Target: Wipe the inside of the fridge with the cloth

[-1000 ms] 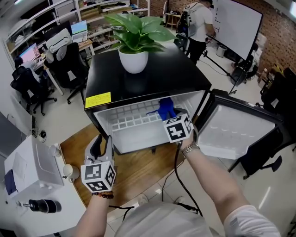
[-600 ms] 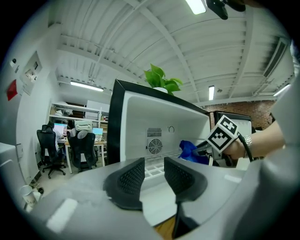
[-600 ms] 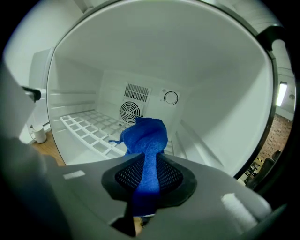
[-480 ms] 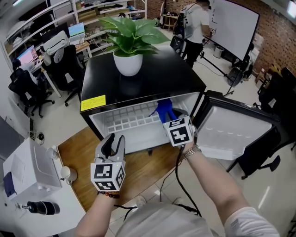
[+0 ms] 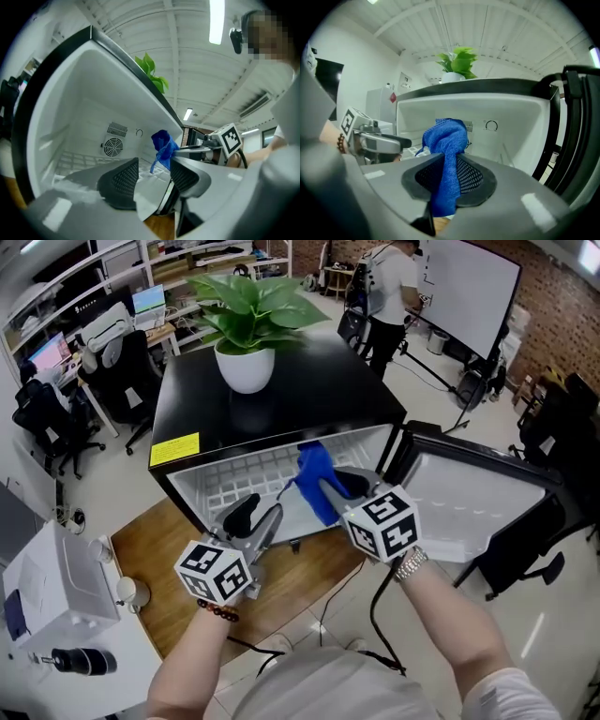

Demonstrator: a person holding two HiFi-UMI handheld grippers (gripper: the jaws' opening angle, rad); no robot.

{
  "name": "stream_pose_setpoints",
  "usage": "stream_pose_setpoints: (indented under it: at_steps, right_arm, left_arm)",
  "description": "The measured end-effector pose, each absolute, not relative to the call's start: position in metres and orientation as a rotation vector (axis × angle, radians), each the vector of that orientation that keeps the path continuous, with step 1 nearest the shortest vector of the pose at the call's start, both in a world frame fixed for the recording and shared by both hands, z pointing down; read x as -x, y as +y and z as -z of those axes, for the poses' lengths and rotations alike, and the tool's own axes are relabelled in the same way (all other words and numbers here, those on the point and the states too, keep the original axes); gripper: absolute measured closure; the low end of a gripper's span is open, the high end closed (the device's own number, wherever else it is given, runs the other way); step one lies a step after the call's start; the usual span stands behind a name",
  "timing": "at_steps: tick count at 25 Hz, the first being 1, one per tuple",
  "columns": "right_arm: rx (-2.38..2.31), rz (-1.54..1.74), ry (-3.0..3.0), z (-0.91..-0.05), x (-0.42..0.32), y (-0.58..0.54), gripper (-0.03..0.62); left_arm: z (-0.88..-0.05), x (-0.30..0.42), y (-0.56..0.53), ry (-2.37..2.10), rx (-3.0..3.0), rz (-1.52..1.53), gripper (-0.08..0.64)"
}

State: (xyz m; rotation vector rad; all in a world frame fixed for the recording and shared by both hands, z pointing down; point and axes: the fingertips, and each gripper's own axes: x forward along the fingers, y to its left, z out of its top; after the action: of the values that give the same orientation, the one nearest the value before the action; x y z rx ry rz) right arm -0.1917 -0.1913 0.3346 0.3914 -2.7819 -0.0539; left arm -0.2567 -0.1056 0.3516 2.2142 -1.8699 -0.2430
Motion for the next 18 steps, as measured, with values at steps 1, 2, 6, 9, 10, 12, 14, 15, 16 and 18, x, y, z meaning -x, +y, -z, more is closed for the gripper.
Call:
stream_pose_setpoints:
  at_steps: [1,2,6,9,10,12,14,15,16,18]
  right_arm:
    - [-0.345,0.053,-2.803,-0.331,0.190,-0.184,0.520]
    - [-0.295,0.047,-2.826,-0.327,0.188,-0.176,0.520]
    - [-0.086,0.039,-2.905,-0.311,0.179,-0.146,0.520]
    - [0.073,0.013,-2.940,-0.302,0.173,-0.126,0.520]
    - [0.128,-0.011,-2.950,-0.299,0.170,-0.120,0.520]
    - [0.239,-0.062,-2.960,-0.294,0.165,-0.109,0.520]
    - [0.343,-0.106,-2.958,-0.290,0.160,-0.099,0.520]
    - [0.388,-0.126,-2.953,-0.289,0.158,-0.096,0.520]
    - [0.427,-0.144,-2.947,-0.289,0.156,-0.093,0.519]
    - [0.486,-0.167,-2.933,-0.288,0.153,-0.087,0.520]
  left_arm:
    - [-0.352,0.253,-0.108,-1.823,-2.233,0.278,0.325]
    - [-0.351,0.249,-0.109,-1.774,-2.252,0.314,0.316]
    - [-0.342,0.232,-0.112,-1.585,-2.325,0.465,0.273]
    - [-0.332,0.217,-0.110,-1.443,-2.384,0.557,0.252]
    - [-0.327,0.211,-0.108,-1.389,-2.409,0.580,0.246]
    - [-0.319,0.198,-0.103,-1.271,-2.456,0.617,0.245]
    - [-0.312,0.186,-0.098,-1.162,-2.492,0.636,0.245]
    - [-0.309,0.181,-0.095,-1.118,-2.508,0.639,0.245]
    - [-0.307,0.175,-0.092,-1.080,-2.523,0.639,0.245]
    - [-0.302,0.164,-0.087,-1.016,-2.554,0.632,0.248]
